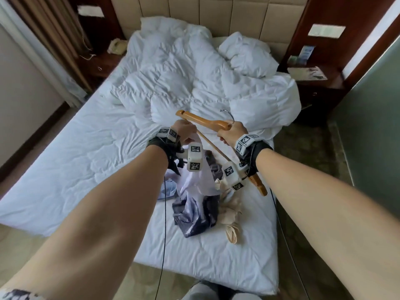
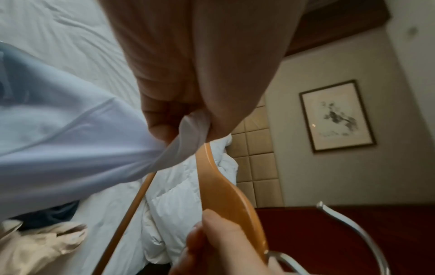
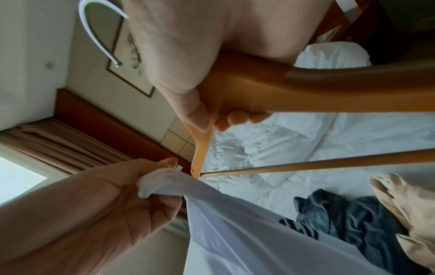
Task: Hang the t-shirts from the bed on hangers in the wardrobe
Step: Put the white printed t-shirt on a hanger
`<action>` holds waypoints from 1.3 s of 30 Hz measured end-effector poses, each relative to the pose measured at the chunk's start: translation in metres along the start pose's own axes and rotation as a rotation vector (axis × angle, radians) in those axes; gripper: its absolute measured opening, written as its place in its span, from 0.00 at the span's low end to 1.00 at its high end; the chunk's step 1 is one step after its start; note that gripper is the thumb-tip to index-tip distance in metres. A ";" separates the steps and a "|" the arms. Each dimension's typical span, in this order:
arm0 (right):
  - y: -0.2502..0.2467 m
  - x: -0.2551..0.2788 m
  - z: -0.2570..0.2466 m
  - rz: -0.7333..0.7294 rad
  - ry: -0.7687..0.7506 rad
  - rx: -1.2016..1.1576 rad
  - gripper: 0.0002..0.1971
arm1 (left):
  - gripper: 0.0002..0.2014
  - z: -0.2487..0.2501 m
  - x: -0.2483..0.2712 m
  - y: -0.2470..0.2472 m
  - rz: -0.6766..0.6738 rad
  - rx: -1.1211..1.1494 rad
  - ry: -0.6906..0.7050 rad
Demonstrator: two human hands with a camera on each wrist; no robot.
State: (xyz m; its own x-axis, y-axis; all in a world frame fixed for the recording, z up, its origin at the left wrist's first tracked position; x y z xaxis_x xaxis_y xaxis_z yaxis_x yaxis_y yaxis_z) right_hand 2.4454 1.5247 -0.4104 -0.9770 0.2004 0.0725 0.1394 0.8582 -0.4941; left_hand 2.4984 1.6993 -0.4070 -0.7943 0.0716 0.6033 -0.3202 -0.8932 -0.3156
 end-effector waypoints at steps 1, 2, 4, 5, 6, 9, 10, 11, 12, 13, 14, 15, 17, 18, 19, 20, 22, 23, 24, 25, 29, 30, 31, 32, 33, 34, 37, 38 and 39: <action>-0.007 0.003 -0.009 -0.001 -0.025 0.004 0.12 | 0.12 0.009 0.012 0.000 0.013 -0.030 0.038; -0.014 0.006 -0.019 0.000 -0.052 0.002 0.11 | 0.13 0.019 0.023 -0.001 0.034 -0.062 0.083; -0.028 0.013 -0.036 -0.003 -0.107 -0.002 0.11 | 0.12 0.038 0.050 0.000 0.090 -0.168 0.203; -0.034 0.017 -0.043 -0.004 -0.131 0.003 0.10 | 0.12 0.047 0.065 0.001 0.140 -0.259 0.261; -0.040 0.022 -0.051 -0.001 -0.150 -0.001 0.10 | 0.12 0.054 0.078 0.000 0.196 -0.340 0.306; -0.059 0.041 -0.075 0.043 -0.195 -0.021 0.11 | 0.14 0.075 0.122 -0.001 0.334 -0.502 0.410; -0.065 0.049 -0.084 0.057 -0.214 -0.017 0.09 | 0.15 0.079 0.139 -0.003 0.375 -0.540 0.447; -0.070 0.056 -0.092 0.069 -0.230 -0.014 0.07 | 0.15 0.084 0.154 -0.004 0.416 -0.571 0.482; -0.075 0.065 -0.102 0.079 -0.249 -0.018 0.07 | 0.15 0.088 0.168 -0.007 0.452 -0.585 0.523; -0.080 0.073 -0.111 0.087 -0.262 -0.022 0.07 | 0.15 0.090 0.181 -0.009 0.472 -0.589 0.555; -0.084 0.081 -0.120 0.096 -0.279 -0.027 0.08 | 0.15 0.093 0.194 -0.012 0.482 -0.582 0.579; -0.088 0.089 -0.130 0.105 -0.303 -0.033 0.09 | 0.15 0.095 0.207 -0.015 0.488 -0.572 0.603; -0.094 0.105 -0.150 0.109 -0.366 -0.015 0.12 | 0.16 0.098 0.232 -0.021 0.499 -0.542 0.653; -0.097 0.113 -0.160 0.112 -0.398 0.003 0.13 | 0.17 0.100 0.245 -0.024 0.500 -0.522 0.676; -0.099 0.122 -0.171 0.122 -0.428 0.023 0.13 | 0.17 0.101 0.258 -0.027 0.500 -0.513 0.700; -0.100 0.129 -0.181 0.135 -0.465 0.040 0.15 | 0.18 0.102 0.270 -0.031 0.501 -0.510 0.727; -0.100 0.142 -0.199 0.150 -0.520 0.039 0.23 | 0.17 0.102 0.290 -0.039 0.505 -0.513 0.760; -0.099 0.149 -0.208 0.142 -0.543 0.032 0.23 | 0.17 0.102 0.299 -0.045 0.509 -0.506 0.773; -0.098 0.155 -0.217 0.122 -0.559 0.029 0.24 | 0.16 0.102 0.306 -0.050 0.494 -0.489 0.790; -0.097 0.160 -0.225 0.088 -0.562 0.028 0.25 | 0.15 0.102 0.313 -0.055 0.458 -0.464 0.801; -0.085 0.167 -0.253 0.067 -0.555 0.119 0.24 | 0.15 0.097 0.327 -0.085 0.324 -0.259 0.765; -0.080 0.171 -0.259 0.074 -0.548 0.158 0.23 | 0.15 0.095 0.331 -0.094 0.270 -0.166 0.738; -0.075 0.177 -0.264 0.068 -0.562 0.200 0.23 | 0.15 0.092 0.335 -0.103 0.209 -0.087 0.711; -0.069 0.183 -0.268 0.058 -0.582 0.223 0.21 | 0.14 0.088 0.338 -0.111 0.148 -0.022 0.690; -0.062 0.189 -0.270 0.041 -0.576 0.213 0.19 | 0.14 0.085 0.342 -0.119 0.104 0.017 0.672; -0.052 0.197 -0.273 0.027 -0.570 0.214 0.16 | 0.14 0.082 0.346 -0.126 0.074 0.040 0.663; -0.024 0.203 -0.280 0.068 -0.503 0.327 0.09 | 0.15 0.076 0.355 -0.145 0.047 0.057 0.673; -0.015 0.202 -0.282 0.076 -0.471 0.347 0.10 | 0.15 0.075 0.358 -0.151 0.073 0.027 0.685; -0.007 0.200 -0.284 0.075 -0.450 0.348 0.11 | 0.15 0.074 0.361 -0.158 0.116 -0.016 0.694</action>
State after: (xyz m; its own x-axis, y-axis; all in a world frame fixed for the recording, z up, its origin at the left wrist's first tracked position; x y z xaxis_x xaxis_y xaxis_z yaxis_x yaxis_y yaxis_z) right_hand 2.2945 1.6927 -0.1465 -0.9497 -0.0317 -0.3116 0.2236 0.6280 -0.7454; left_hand 2.3005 1.8336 -0.0857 -0.9680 0.2476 -0.0402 -0.2166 -0.9058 -0.3641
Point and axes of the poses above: each hand's wrist, its own x-axis away from the middle knuckle, its own y-axis out of the palm, z = x × y, the point moved 2 cm from there along -x, towards the middle knuckle, and after that the axes turned 12 degrees about -y, right-handed, at the moved point
